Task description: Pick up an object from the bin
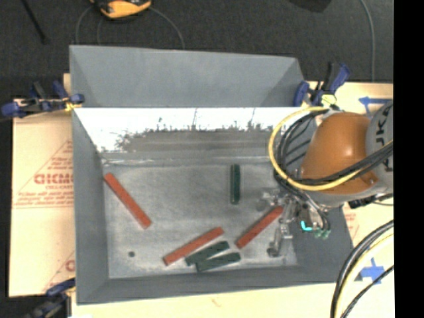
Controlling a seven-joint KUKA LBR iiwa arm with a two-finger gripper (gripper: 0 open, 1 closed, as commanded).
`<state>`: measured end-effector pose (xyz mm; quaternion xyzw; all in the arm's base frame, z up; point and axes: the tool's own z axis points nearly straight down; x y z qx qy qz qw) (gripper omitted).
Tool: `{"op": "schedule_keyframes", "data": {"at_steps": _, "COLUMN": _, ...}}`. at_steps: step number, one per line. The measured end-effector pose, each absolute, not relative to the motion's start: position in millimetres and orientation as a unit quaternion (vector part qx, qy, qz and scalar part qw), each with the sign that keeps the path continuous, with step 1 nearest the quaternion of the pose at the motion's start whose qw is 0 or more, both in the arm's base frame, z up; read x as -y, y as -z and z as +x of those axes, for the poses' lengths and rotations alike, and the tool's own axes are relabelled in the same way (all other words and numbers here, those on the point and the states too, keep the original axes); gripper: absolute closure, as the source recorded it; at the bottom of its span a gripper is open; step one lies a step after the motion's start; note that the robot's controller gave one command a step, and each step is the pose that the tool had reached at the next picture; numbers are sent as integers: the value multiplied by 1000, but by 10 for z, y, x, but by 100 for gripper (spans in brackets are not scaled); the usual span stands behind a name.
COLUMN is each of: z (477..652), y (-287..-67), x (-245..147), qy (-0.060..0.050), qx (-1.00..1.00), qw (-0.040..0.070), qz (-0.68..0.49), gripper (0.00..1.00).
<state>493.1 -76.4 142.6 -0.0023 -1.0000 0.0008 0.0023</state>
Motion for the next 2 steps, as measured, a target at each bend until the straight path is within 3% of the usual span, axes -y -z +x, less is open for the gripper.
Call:
{"op": "schedule_keyframes", "data": {"at_steps": 1, "z": 4950, "y": -1462, "x": 764, "qy": -1, "qx": 1000, "qw": -1, "qz": -1, "gripper": 0}}
{"op": "schedule_keyframes", "data": {"at_steps": 2, "z": 4932, "y": -1113, "x": 848, "qy": -2, "qx": 1000, "qw": -5, "qz": 27, "gripper": 0}}
